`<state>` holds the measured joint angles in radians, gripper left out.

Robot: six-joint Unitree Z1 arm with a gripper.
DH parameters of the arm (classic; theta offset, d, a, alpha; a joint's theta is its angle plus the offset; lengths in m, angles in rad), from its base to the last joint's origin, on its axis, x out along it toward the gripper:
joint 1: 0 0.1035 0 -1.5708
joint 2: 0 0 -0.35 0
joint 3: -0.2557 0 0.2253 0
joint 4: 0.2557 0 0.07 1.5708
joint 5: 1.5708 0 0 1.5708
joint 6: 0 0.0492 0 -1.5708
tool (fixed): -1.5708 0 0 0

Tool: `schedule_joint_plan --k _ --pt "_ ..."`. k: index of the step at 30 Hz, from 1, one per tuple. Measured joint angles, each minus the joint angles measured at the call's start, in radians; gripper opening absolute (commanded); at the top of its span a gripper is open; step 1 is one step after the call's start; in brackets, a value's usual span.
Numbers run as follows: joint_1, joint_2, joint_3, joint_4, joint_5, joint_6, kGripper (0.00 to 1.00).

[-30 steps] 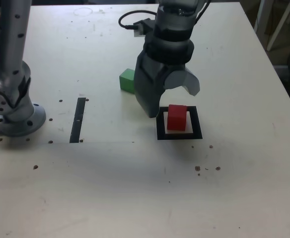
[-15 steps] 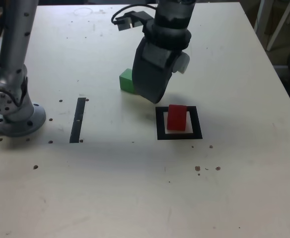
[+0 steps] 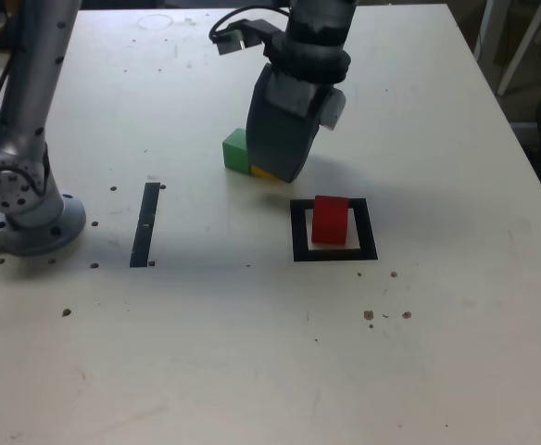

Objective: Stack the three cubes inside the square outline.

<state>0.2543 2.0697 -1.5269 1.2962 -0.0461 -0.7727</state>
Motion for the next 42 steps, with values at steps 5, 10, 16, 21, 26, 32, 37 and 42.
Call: schedule_joint_plan --k 5,10,16,21,26,32,37,42 --pt "0.025 0.011 0.023 -0.017 -0.010 0.021 0.97" --pt "0.041 0.015 0.045 -0.032 -0.013 0.034 0.94" --pt "0.053 0.019 0.057 -0.052 -0.021 0.053 0.87" --pt "0.057 0.021 0.057 -0.056 -0.021 0.059 0.82" --pt "0.061 0.022 0.057 -0.066 -0.022 0.060 0.67" --pt "0.061 0.025 0.059 -0.066 -0.023 0.051 0.50" --pt "0.061 0.025 0.061 -0.069 -0.021 0.047 0.40" --pt "0.061 0.025 0.064 -0.070 -0.020 0.046 0.37"
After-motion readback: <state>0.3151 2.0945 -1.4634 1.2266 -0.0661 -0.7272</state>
